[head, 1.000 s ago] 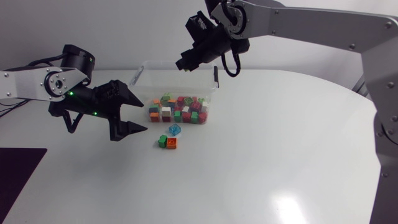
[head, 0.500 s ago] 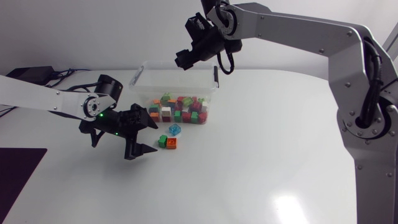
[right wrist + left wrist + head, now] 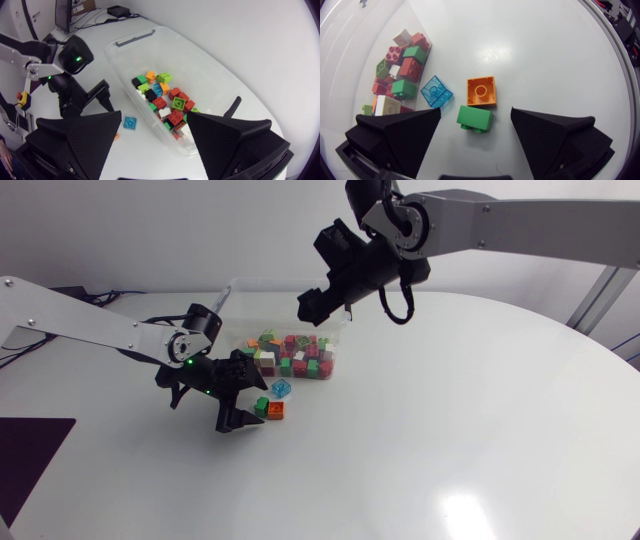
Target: Place the duplo bricks in the container
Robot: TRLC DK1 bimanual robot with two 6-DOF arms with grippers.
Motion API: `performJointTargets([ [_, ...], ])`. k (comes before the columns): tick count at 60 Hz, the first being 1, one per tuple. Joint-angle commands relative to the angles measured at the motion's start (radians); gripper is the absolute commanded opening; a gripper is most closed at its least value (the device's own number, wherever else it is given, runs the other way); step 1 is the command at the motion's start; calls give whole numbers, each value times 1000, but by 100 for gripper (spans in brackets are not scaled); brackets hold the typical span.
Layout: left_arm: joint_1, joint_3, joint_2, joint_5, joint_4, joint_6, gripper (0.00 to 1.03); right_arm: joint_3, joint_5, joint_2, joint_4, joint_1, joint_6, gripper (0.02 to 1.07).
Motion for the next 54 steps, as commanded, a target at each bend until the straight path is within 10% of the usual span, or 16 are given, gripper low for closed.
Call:
performJointTargets([
  [1, -14, 38, 40, -4, -29, 45, 94, -98, -22, -47, 10, 22, -54, 97],
  [17, -18, 84, 85, -24, -90, 62, 79, -222, -59, -98, 10, 48, -158, 97],
  [29, -14, 112, 96, -32, -162, 83, 33, -245, -99, -55, -43, 111, -278, 97],
  [54, 15, 142, 50, -31, -331, 108, 30, -172, -107, 144, -82, 149, -464, 100],
])
